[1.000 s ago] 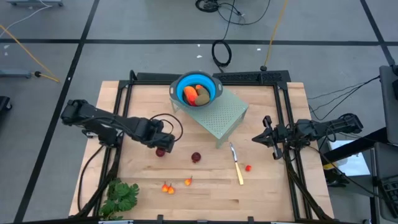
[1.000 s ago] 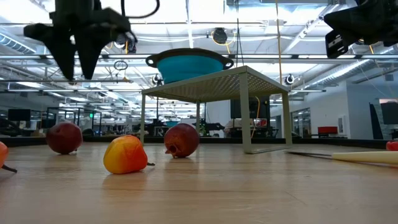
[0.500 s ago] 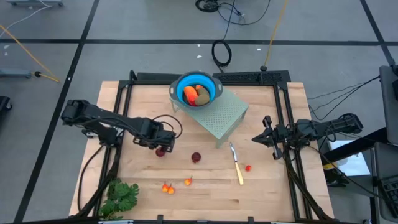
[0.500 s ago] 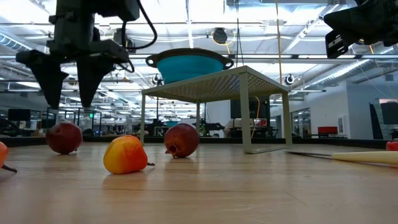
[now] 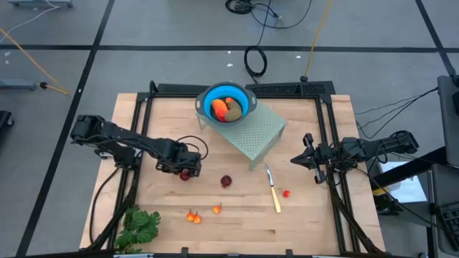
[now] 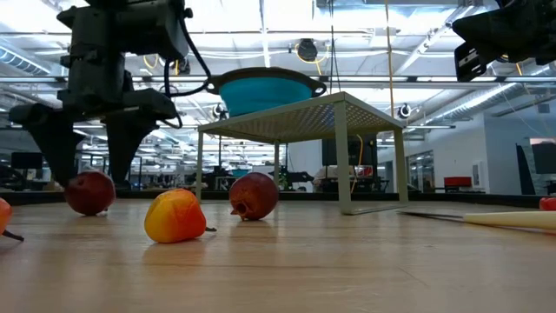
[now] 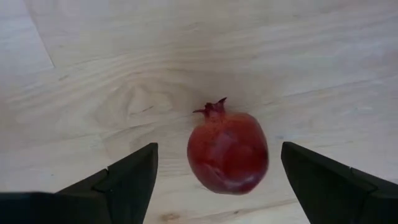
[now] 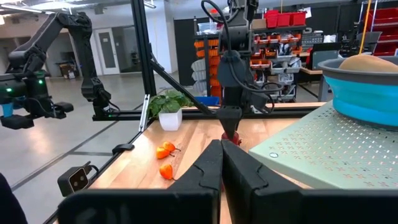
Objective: Pick & Place Fruit
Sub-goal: Put the pomegranate into the blue strainer bowl on the shelf
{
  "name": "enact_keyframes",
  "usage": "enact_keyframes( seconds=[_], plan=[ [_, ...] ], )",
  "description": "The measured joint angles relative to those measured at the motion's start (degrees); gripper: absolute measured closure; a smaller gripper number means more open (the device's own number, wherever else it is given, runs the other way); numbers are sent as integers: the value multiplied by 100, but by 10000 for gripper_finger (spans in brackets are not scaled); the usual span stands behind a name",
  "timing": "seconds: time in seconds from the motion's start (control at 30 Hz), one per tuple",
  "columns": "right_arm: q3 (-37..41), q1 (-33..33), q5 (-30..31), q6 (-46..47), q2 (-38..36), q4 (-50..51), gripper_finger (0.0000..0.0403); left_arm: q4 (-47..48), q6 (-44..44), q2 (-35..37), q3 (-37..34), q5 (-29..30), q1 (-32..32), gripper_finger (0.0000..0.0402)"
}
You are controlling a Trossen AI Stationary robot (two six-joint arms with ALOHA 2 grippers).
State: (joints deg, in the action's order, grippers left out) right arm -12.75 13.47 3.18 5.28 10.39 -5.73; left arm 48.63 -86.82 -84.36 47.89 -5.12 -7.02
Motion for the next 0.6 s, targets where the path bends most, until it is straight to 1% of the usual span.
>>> enact_keyframes(
  seconds=[0.3,0.6],
  plan=[
    [0,0,4,0,0,0,403,-652,-27,0,-251,-86,0,62],
    [0,0,7,0,0,-5,403,-689,-43,0,-358,-79,0,62]
  ],
)
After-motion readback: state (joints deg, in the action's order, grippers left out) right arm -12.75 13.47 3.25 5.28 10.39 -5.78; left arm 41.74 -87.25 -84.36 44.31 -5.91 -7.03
